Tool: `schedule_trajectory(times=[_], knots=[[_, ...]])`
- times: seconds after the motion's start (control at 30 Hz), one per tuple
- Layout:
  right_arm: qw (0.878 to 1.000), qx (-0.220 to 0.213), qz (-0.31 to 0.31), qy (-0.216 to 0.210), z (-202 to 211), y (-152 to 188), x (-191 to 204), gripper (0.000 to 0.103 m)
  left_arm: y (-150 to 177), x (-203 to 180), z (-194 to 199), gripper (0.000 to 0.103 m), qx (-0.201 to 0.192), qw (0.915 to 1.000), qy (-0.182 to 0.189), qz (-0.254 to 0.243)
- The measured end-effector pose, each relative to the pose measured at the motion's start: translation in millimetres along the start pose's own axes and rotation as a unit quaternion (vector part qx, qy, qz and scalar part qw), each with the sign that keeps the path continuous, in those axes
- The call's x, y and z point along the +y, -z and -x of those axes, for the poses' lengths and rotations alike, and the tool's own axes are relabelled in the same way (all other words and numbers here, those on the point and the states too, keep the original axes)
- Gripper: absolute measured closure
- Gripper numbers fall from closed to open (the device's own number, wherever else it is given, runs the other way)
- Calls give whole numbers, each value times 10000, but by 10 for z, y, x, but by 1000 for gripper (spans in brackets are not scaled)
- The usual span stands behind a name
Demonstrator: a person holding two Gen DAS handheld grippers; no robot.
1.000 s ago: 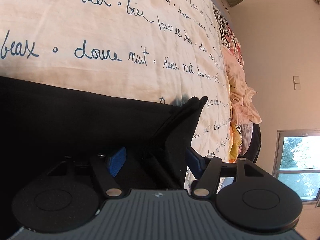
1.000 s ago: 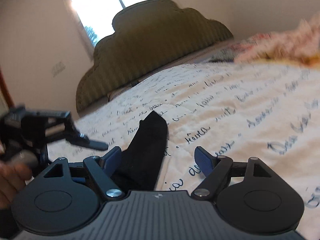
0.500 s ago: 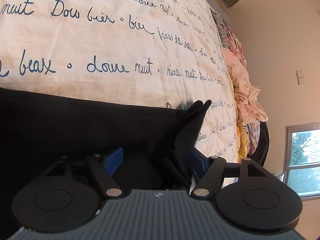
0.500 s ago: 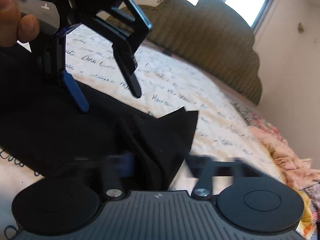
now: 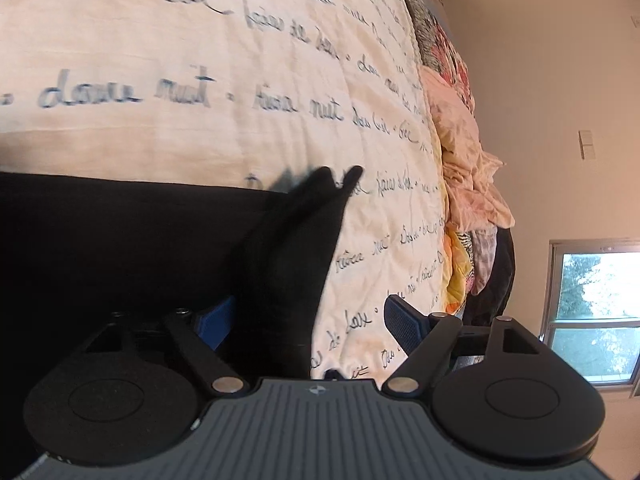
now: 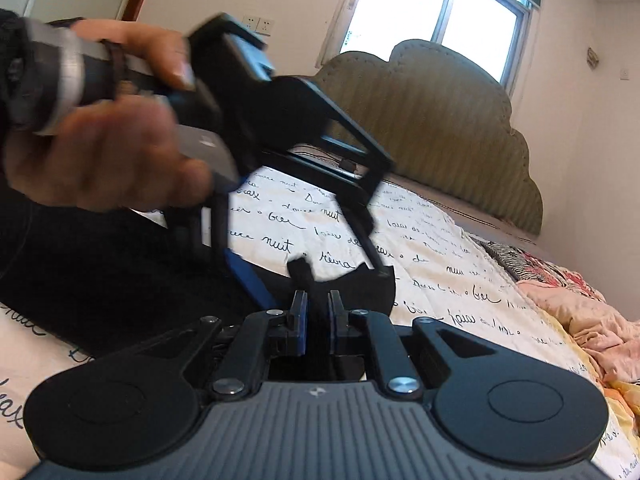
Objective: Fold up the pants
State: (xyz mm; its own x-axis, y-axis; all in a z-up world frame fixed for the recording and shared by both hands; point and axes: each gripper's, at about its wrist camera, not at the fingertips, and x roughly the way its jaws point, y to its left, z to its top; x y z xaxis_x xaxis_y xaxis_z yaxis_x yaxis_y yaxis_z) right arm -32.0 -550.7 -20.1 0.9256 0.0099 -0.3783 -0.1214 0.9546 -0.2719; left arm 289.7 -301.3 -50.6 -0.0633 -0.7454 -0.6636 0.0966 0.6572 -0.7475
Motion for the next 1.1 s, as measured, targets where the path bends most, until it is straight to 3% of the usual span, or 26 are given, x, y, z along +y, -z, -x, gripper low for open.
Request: schedule_trajectory(times=[0.17,0.33,0.43,0.47,0.5,0.53,0.63,0.77,0.93,1.03,1.07,1.1], knots=[[9997,245,-27,-1,-91,39,-18,93,-78,-129,-193,23,90,9986,-459,-262],[9982,418,301,296,-75,68,100,89,-66,-126,-136,23,88,9989,-373,-266],[9983,474,245,252,-133,77,96,70,-53,-113,-94,22,104,9993,-283,-233],[9986,414,224,240,-120,64,104,56,-49,-110,-86,23,92,9992,-293,-241],[9991,298,204,221,-88,56,117,34,-49,-105,-83,22,84,9992,-320,-244],[9994,203,212,192,-59,45,132,24,-51,-97,-85,22,91,9991,-322,-242],[9995,114,309,25,-46,43,170,20,-59,-86,-78,22,93,9993,-313,-207],[9980,377,503,95,-198,15,170,22,-41,-129,-72,22,104,9992,-278,-269],[9951,661,650,356,-477,-38,53,35,-15,-196,-23,22,85,9992,-163,-347],[9938,885,586,317,-666,-30,-3,78,2,-241,-4,22,90,9990,-101,-430],[9937,948,546,253,-697,-12,-16,97,8,-250,1,22,89,9989,-91,-444],[9936,1016,448,181,-736,7,-42,98,11,-249,4,22,90,9989,-91,-447]])
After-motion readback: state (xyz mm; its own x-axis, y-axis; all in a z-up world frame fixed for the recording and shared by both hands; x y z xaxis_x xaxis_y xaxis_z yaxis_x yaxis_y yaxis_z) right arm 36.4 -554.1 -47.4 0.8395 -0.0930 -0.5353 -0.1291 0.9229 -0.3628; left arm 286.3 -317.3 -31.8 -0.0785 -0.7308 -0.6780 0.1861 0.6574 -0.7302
